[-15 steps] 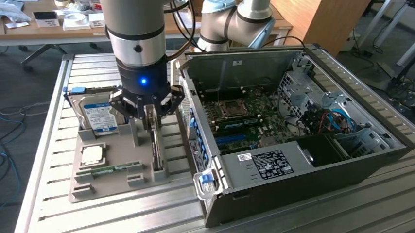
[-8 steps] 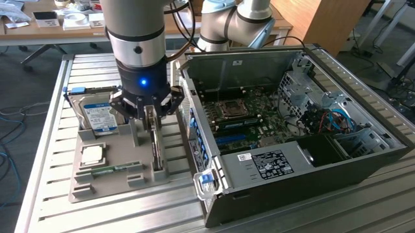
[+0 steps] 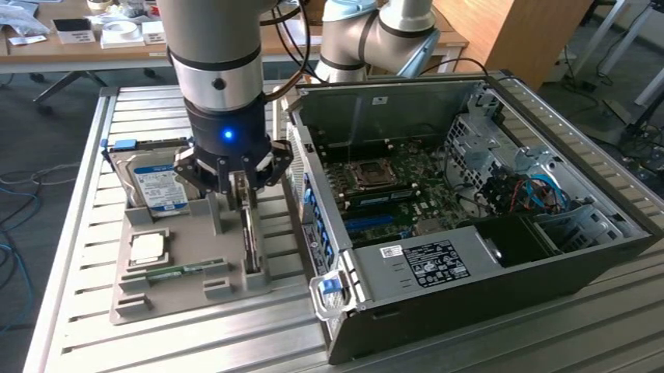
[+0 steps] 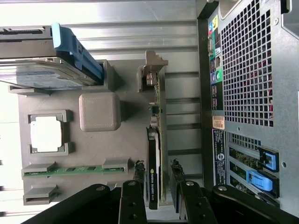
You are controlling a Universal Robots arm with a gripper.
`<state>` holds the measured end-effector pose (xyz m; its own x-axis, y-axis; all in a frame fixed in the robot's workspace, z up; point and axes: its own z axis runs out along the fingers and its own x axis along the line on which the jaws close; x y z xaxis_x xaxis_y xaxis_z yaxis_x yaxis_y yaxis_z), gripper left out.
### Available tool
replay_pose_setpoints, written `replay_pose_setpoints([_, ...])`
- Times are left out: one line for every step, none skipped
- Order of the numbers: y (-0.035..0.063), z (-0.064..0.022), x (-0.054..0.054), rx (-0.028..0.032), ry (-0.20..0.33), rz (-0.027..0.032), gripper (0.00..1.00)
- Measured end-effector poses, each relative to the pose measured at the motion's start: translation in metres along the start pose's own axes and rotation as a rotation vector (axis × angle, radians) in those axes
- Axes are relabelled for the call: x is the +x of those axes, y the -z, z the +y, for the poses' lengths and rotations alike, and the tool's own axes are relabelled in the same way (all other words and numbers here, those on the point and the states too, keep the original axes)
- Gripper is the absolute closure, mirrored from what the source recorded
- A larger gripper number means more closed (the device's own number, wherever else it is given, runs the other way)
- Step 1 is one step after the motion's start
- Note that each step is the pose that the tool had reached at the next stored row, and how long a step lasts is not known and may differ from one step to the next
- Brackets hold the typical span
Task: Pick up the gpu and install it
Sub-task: 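Pick up the gpu and move the gpu toward the slot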
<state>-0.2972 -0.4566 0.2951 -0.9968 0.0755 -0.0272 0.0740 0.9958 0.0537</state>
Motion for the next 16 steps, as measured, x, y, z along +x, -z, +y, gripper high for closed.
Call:
replay_pose_setpoints([-0.0001,0.0,0.0,-0.0001,0.0,0.0,0.64])
replay_pose_setpoints([-0.0005,0.0,0.0,-0.0002,0.0,-0.0002,0.64])
replay_pose_setpoints([-0.0013,0.0,0.0,-0.0005,0.0,-0.0004,0.64])
replay_pose_setpoints([-0.0023,-0.0001,0.0,-0.0003,0.0,-0.0002,0.64])
replay_pose_setpoints([-0.0038,-0.0002,0.0,-0.0002,0.0,-0.0001,0.64])
replay_pose_setpoints([-0.0056,-0.0003,0.0,-0.0003,0.0,-0.0002,0.64])
replay_pose_setpoints([-0.0073,-0.0004,0.0,-0.0003,0.0,-0.0001,0.64])
replay_pose_setpoints([-0.0089,-0.0005,0.0,-0.0002,0.0,0.0,0.64])
replay_pose_setpoints([-0.0099,-0.0005,0.001,-0.0003,0.0,-0.0001,0.64])
replay_pose_setpoints([-0.0101,-0.0005,0.001,-0.0002,0.0,0.0,0.64])
replay_pose_setpoints([-0.0101,-0.0005,0.0,-0.0001,0.0,0.0,0.64])
replay_pose_setpoints([-0.0104,-0.0004,0.0,-0.0003,0.0,-0.0001,0.64])
replay_pose_setpoints([-0.0107,-0.0005,0.0,-0.0003,0.0,-0.0001,0.64])
replay_pose_setpoints([-0.0116,-0.0005,0.0,-0.0003,0.0,-0.0001,0.64])
replay_pose_setpoints([-0.0128,-0.0006,0.0,-0.0003,0.0,-0.0001,0.64])
replay_pose_setpoints([-0.0141,-0.0007,0.0,-0.0002,0.0,0.0,0.64])
